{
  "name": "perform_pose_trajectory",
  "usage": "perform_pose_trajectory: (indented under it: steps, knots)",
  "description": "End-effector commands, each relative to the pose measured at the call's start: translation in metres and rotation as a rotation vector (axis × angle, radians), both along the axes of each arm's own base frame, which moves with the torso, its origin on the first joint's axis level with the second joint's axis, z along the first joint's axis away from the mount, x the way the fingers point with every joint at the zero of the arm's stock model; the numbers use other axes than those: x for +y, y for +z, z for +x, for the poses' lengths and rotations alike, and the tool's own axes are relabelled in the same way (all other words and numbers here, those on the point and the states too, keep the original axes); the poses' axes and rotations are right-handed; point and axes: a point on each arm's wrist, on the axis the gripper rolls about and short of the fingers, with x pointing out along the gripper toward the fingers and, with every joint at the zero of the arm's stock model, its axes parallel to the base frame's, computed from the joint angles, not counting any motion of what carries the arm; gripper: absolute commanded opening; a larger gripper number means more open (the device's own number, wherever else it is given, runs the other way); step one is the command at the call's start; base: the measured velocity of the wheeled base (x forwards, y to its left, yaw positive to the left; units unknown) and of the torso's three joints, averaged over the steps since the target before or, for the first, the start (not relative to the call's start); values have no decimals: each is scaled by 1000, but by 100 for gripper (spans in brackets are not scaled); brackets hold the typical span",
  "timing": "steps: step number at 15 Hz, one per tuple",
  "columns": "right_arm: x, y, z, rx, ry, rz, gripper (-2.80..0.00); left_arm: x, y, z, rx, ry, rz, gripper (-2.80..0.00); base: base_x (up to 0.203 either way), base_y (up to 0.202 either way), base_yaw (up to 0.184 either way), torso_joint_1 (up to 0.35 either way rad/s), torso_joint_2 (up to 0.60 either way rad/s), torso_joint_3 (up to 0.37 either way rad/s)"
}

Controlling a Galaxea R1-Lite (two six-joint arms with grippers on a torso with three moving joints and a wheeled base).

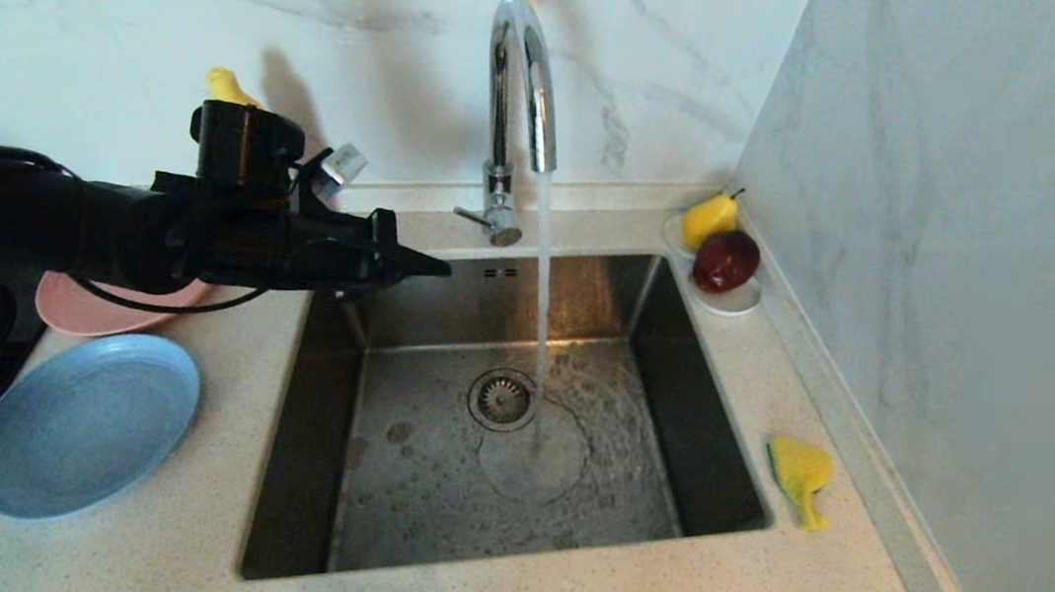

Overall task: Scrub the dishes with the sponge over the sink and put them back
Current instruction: Turn off the faucet

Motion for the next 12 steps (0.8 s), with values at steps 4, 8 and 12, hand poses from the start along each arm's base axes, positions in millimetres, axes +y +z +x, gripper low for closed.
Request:
perform_pose_trajectory:
  steps: [4, 8, 12]
  knots:
    - [0, 0, 0, 0, 1, 0, -280, -6, -14, 27, -24, 40, -124, -280, 0, 0, 0, 0, 0, 0]
    - [0, 0, 0, 0, 1, -1, -280, -7, -19, 42, -64, 86, -144, -280, 0, 0, 0, 0, 0, 0]
    - [0, 0, 0, 0, 1, -1, -280, -10, -22, 56, -70, 97, -161, -280, 0, 0, 0, 0, 0, 0]
